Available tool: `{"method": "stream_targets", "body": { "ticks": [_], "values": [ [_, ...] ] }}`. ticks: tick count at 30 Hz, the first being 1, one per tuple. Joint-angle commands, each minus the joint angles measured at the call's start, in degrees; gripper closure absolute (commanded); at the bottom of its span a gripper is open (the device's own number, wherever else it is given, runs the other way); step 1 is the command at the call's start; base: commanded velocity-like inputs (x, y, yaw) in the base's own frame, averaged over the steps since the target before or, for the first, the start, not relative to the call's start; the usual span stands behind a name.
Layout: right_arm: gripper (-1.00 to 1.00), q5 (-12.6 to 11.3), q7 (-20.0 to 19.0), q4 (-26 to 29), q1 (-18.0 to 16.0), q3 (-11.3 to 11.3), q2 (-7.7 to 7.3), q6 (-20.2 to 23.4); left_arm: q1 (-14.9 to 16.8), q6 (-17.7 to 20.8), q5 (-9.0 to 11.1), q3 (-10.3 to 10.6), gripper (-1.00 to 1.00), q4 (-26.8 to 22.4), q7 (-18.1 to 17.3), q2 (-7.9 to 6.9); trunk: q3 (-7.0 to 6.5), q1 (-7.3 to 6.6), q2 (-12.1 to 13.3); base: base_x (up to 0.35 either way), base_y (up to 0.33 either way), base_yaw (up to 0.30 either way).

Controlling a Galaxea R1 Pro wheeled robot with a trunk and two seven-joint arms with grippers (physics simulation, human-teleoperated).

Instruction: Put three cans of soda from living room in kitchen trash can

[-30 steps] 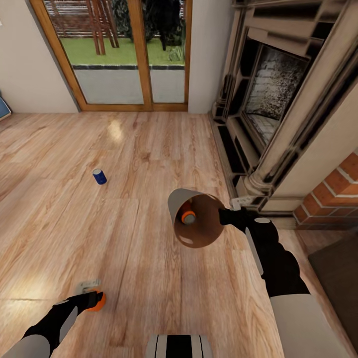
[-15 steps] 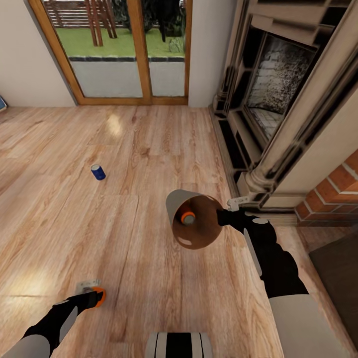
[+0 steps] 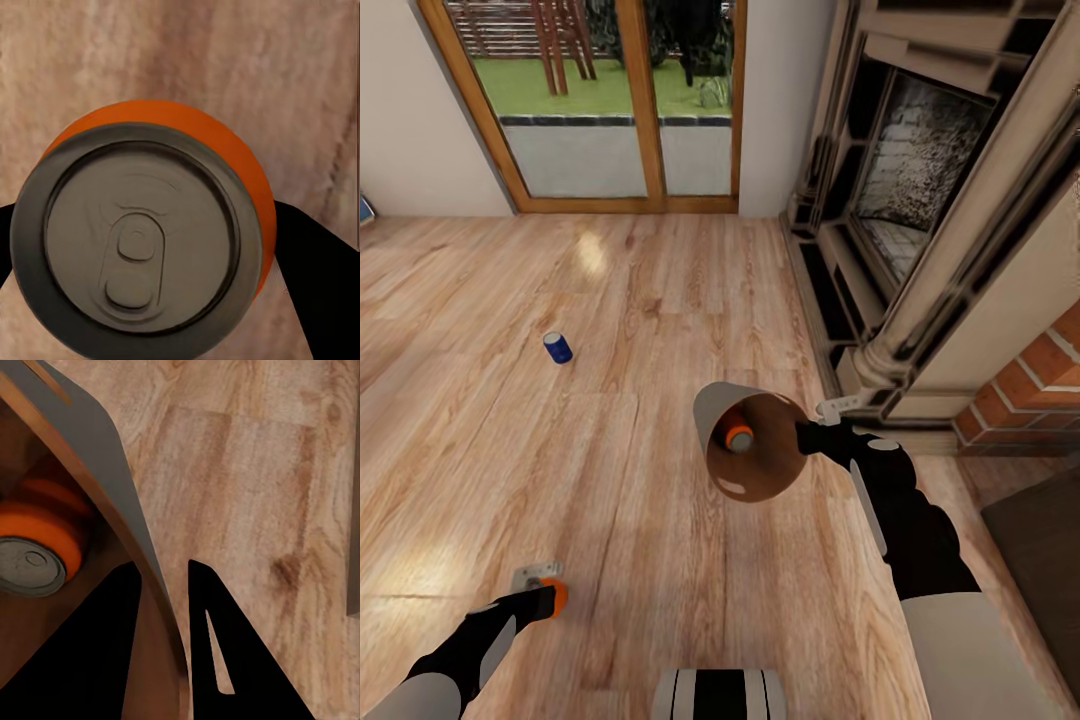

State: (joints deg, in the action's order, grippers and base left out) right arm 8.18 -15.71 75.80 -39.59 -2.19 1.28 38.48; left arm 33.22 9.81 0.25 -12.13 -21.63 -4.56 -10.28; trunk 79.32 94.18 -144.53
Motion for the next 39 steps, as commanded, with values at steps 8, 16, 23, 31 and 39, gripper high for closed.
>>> {"method": "stream_targets", "body": {
  "ticks": [8, 16, 23, 31, 39],
  "values": [
    [1.00, -0.96, -0.17, -0.19, 0.24, -0.01, -0.05, 0.10, 0.00, 0.72, -0.20, 0.00, 1.00, 0.03, -0.11, 0.00, -1.79, -0.21, 0.11, 0.000, 0.000, 0.000],
    [1.00, -0.97, -0.19, -0.35, 0.36, -0.07, 0.03, 0.18, 0.00, 0.90, -0.21, 0.01, 1.00, 0.02, -0.24, 0.00, -3.56, -0.42, 0.21, 0.000, 0.000, 0.000],
    [1.00, -0.79, -0.21, -0.58, 0.39, 0.06, -0.15, 0.53, 0.08, 3.54, -0.08, 0.00, 1.00, -0.53, -0.32, -0.06, -5.11, -0.60, 0.31, 0.000, 0.000, 0.000],
    [1.00, -0.61, -0.23, -0.57, 1.26, 0.09, -0.25, 0.73, 0.15, 5.05, 0.07, 0.00, 1.00, -0.73, -1.07, -0.04, -6.88, -0.80, 0.41, 0.000, 0.000, 0.000],
    [1.00, -0.38, -0.20, -0.16, 1.89, 0.08, -0.40, 0.95, 0.11, 5.75, 0.16, 0.09, 1.00, -0.73, -6.32, -0.16, -8.65, -1.01, 0.52, 0.000, 0.000, 0.000]
  ]
}}
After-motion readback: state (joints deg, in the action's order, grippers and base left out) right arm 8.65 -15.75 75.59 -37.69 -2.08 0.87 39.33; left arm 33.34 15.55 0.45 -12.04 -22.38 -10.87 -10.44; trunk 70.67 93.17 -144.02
